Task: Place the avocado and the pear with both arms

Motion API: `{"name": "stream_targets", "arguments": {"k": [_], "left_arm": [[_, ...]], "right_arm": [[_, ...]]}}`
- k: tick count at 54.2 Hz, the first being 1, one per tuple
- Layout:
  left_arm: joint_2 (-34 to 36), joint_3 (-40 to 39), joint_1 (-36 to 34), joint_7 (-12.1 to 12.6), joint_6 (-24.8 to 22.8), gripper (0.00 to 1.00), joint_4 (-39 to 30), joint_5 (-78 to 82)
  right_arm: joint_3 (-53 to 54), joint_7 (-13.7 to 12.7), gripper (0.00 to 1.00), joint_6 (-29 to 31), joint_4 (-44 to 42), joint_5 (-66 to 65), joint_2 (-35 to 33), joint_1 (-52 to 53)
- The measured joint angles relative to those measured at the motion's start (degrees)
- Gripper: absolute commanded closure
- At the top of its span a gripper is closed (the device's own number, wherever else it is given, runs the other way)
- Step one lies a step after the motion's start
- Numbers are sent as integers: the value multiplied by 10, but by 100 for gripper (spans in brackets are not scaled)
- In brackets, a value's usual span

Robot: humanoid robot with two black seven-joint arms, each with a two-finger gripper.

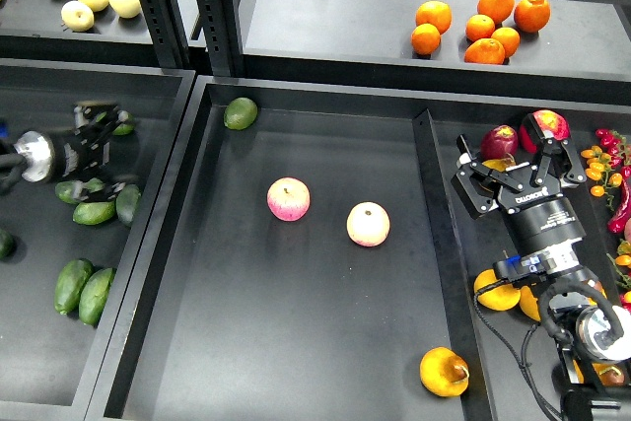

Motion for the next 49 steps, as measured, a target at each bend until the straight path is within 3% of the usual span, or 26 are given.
{"name": "stream_targets", "arguments": {"k": [10,21,34,49], "left_arm": [[-66,-98,27,0,0,1,0,-4],[-130,-191,66,0,0,1,0,-22],[-156,-230,108,0,0,1,-13,-72],[-204,-281,173,0,0,1,-66,-78]], "right_arm": [[-29,-4,0,0,0,1,-84,0],[-74,-33,0,1,1,1,-175,7],[-191,-84,0,30,5,-10,-293,64],[-354,-89,0,73,0,-48,-415,171]]}}
